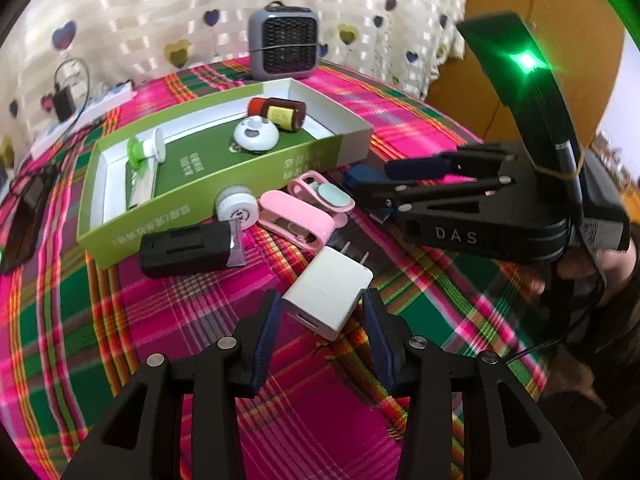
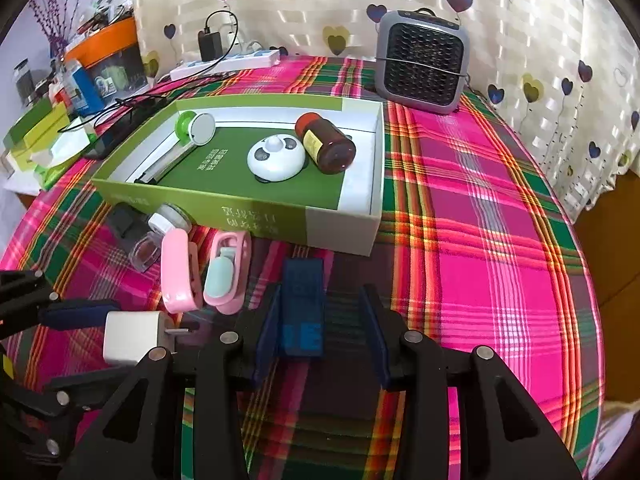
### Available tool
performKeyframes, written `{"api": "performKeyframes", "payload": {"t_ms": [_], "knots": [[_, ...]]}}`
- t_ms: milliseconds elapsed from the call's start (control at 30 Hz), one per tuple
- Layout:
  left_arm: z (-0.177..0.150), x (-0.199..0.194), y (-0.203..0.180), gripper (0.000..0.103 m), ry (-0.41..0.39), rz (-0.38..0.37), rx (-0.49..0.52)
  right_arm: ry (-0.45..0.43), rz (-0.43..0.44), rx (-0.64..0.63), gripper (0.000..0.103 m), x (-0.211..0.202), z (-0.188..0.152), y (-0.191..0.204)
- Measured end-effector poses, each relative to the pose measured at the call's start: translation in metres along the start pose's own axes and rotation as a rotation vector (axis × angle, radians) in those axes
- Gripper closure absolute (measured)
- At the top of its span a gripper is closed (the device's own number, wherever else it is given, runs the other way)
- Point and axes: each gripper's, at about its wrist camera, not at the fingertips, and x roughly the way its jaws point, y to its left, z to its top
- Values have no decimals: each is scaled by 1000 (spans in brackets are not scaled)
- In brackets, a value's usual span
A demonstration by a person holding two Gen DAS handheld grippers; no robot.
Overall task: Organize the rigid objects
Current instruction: 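Close the left tool on the white charger while the right tool grasps the blue USB stick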
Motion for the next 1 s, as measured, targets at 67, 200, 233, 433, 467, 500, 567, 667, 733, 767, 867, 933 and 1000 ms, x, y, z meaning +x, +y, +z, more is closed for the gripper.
{"api": "performKeyframes", "payload": {"t_ms": [67, 200, 233, 433, 467, 500, 567, 667, 733, 767, 867, 933, 1000], "knots": [[2, 0, -1, 61, 0, 6, 29, 4, 6, -1, 62, 1, 1, 0], [5, -1, -4, 61, 0, 12, 90, 3, 15, -6, 60, 2, 1, 0], [5, 0, -5, 61, 1, 17, 100, 3, 17, -7, 58, 3, 1, 0], [9, 8, -10, 61, 16, 29, 129, 2, 23, -8, 54, 3, 2, 1], [10, 9, -9, 61, 16, 24, 123, 2, 24, -7, 53, 3, 2, 1], [10, 10, -8, 61, 19, 18, 114, 1, 24, -7, 53, 3, 1, 1], [11, 13, -5, 61, 32, 8, 89, 1, 23, -8, 53, 3, 1, 1], [12, 14, -2, 61, 28, 6, 69, 3, 19, -7, 54, 4, 2, 1], [13, 14, -2, 61, 26, 5, 61, 2, 17, -2, 54, 4, 3, 0], [13, 14, -1, 61, 24, 5, 59, 2, 16, 0, 53, 5, 3, -1], [13, 15, -1, 61, 24, 4, 56, 2, 14, 5, 54, 5, 4, -2], [13, 14, 0, 61, 24, -3, 46, 1, 11, 7, 54, 5, 4, -3], [13, 14, 1, 61, 22, -7, 36, 1, 10, 6, 54, 5, 4, -2]]}}
